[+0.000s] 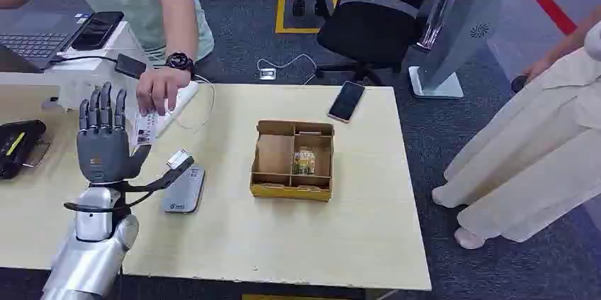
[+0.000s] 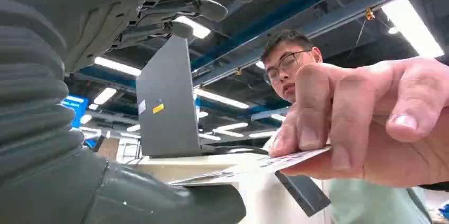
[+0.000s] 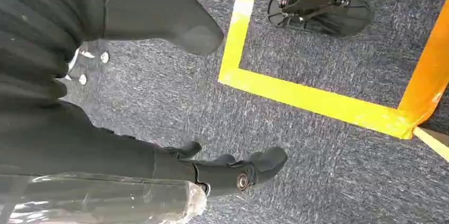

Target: Pass the card to the sensor for recognition and then transmit it.

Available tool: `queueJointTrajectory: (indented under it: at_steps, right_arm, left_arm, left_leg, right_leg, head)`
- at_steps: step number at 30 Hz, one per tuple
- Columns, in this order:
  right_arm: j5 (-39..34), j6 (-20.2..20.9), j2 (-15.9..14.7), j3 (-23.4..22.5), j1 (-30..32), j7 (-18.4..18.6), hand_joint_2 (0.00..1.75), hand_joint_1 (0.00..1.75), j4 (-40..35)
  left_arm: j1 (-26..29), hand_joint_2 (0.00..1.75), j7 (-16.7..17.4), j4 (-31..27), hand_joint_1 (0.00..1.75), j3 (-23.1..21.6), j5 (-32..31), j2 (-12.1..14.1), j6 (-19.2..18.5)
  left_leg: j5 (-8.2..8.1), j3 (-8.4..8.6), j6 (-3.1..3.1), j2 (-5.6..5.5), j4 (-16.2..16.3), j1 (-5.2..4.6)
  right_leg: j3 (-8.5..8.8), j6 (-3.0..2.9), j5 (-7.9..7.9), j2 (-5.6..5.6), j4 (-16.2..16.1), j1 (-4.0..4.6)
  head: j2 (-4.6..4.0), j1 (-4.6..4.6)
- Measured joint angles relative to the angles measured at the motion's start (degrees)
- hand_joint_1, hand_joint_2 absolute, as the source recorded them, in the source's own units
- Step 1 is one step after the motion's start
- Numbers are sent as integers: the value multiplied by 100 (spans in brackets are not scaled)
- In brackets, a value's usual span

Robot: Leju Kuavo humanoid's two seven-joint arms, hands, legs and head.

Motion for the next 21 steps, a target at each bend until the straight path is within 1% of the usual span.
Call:
queueJointTrajectory:
  at_steps: [1,2,3,8,21]
  right_arm:
    - [0,0,0,0,1,0,175,0,0]
    - [0,0,0,0,0,0,175,0,0]
    - [2,0,0,0,-1,0,175,0,0]
    - [4,2,0,0,-1,-7,175,0,0]
    - [9,2,0,0,0,-24,175,0,0]
  left_arm:
    - [-2,175,0,0,0,0,24,-4,0]
    - [-3,175,0,-2,166,0,46,-9,2]
    - [-2,175,0,-2,175,0,74,-13,0]
    - [5,175,-33,-2,175,0,173,-13,0]
    - [37,175,-66,-2,175,0,127,4,2]
  left_leg:
    - [0,0,0,0,0,0]
    - [0,0,0,0,0,0]
    - [0,0,0,0,0,0]
    - [0,-1,0,0,0,0]
    - [0,-1,0,0,0,0]
  right_leg:
    - [0,0,0,0,0,0]
    - [0,0,0,0,0,0]
    - [0,0,0,0,0,0]
    - [0,0,0,0,0,0]
    - [1,0,0,0,0,0]
  head:
    - [0,0]
    - [0,0]
    - [0,0]
    - [0,0]
    - [0,0]
